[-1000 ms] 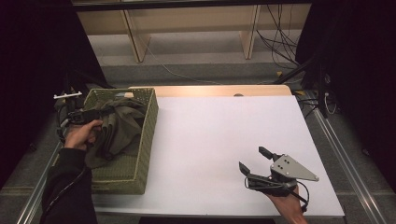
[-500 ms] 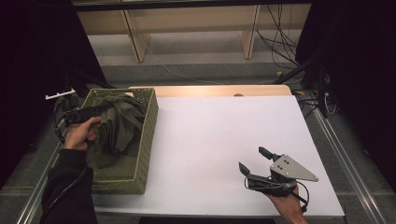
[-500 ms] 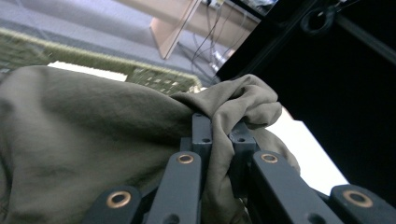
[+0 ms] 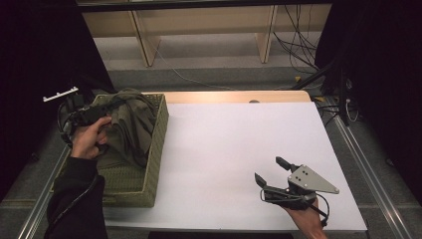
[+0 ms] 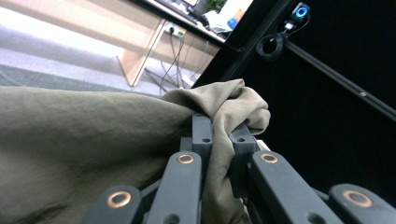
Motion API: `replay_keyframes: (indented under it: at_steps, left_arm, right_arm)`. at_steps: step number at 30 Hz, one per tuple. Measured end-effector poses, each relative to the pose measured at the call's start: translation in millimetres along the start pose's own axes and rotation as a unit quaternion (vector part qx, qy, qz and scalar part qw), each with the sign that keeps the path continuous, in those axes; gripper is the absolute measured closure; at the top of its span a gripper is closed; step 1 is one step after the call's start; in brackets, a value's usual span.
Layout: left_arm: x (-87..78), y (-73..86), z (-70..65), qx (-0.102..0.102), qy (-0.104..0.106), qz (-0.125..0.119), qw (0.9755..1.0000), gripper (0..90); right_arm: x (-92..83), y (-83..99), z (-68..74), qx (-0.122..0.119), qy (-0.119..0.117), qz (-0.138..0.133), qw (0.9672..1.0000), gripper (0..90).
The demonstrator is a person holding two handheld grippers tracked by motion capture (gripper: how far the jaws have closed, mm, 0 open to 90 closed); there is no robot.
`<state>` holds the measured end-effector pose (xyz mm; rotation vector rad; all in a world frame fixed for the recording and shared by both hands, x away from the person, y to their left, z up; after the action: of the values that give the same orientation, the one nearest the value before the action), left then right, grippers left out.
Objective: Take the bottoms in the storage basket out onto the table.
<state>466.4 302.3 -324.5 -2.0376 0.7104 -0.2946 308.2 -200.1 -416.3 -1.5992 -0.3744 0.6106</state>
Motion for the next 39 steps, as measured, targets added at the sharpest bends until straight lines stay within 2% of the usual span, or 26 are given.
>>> replay_keyframes:
  at_steps: [10,17,21,30,35,39]
  left_arm:
    - [9.1,-6.5,-41.0,0.020,0.040,-0.019,0.9988,84.7]
    - [23.8,0.2,-74.6,0.049,0.070,-0.001,0.9963,84.7]
    - [33.5,4.8,-89.4,0.061,0.083,0.008,0.9946,84.8]
    - [52.4,13.0,-117.8,0.067,0.118,0.015,0.9907,84.8]
    - [65.8,20.6,-131.2,0.063,0.133,0.021,0.9889,84.8]
    - [74.8,29.0,-144.4,0.067,0.149,0.032,0.9860,84.8]
  right_arm:
    - [0.4,0.5,-1.0,0.002,0.002,0.002,1.0000,19.7]
    - [0.7,0.7,-1.2,0.002,0.003,0.002,1.0000,19.7]
    - [1.2,1.0,-1.4,0.005,0.001,0.002,1.0000,19.8]
    - [0.9,0.7,-1.9,0.004,0.002,0.001,1.0000,19.8]
    - [0.9,0.5,-1.6,0.003,0.001,0.001,1.0000,19.8]
    - [0.9,0.7,-1.4,0.002,0.000,0.002,1.0000,19.8]
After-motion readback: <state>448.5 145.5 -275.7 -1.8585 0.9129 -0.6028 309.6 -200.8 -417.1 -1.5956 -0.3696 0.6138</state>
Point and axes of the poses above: each handheld gripper's, and its own axes: x roughly forward along the jaws, y roughly out of its underside, z roughly to its left, the point moved 3 cm from there along x, roughly forward along the jaws, and after that the axes turned 6 degrees about -z, right-handed, at the moved point
